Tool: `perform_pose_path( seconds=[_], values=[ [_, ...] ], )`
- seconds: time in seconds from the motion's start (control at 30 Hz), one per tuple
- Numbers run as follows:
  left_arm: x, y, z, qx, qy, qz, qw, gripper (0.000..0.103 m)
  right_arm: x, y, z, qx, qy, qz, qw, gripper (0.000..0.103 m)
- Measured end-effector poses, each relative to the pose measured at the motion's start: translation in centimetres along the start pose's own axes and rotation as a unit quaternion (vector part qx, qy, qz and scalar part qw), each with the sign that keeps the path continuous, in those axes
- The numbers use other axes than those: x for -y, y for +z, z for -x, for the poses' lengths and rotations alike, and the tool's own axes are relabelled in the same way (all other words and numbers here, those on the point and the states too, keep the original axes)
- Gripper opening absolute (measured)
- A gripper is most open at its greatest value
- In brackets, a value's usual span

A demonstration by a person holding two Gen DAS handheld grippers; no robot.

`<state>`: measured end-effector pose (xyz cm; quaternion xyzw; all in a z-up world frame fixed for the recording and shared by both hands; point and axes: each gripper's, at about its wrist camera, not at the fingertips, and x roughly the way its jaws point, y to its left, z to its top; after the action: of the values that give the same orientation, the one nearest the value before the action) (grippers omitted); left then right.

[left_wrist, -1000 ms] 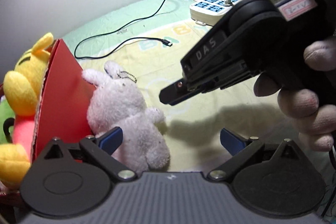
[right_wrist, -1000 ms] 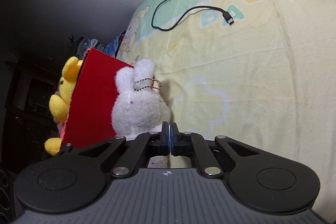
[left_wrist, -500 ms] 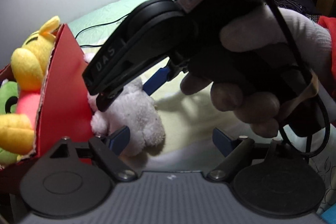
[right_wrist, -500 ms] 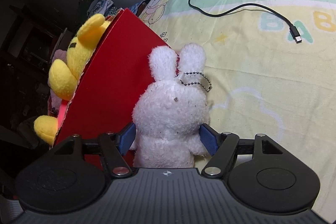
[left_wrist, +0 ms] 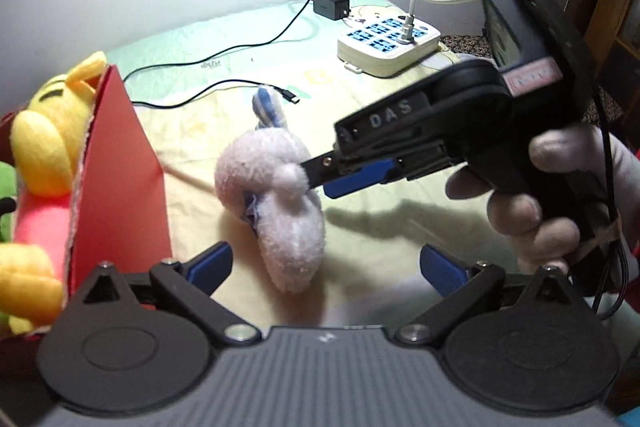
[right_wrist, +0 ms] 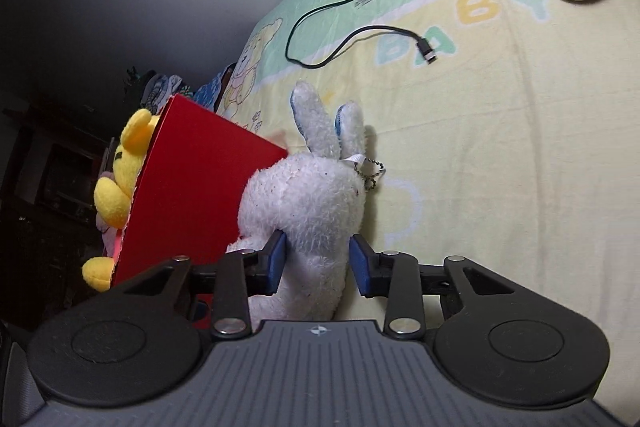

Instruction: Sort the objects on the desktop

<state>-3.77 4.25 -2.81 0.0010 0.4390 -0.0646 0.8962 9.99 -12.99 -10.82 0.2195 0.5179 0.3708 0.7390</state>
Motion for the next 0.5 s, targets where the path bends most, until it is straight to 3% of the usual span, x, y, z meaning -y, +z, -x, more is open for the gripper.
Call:
perform_pose_path(
  seconds=[0.2,0.33,0.5],
  values=[
    [0.6,0.9,-3.7,-0.021,-0.065,0.040,0.9969,0.100,1.8,-0.9,2.5,0.021,-0.056,-0.025,0.998,0.029],
    [1.4,1.5,-3.3,-0.018,-0.081,0.053,0.9952,0.100,3.2,-1.0,4.8,0.072,-0.039,-0.067,0.994,0.031],
    [0.0,2.4,-5.4,-0.026,-0.089,0.082,0.9923,0.100,2.7,-0.7,4.7,0.086,-0.002,-0.078,0.993,0.048]
  ],
)
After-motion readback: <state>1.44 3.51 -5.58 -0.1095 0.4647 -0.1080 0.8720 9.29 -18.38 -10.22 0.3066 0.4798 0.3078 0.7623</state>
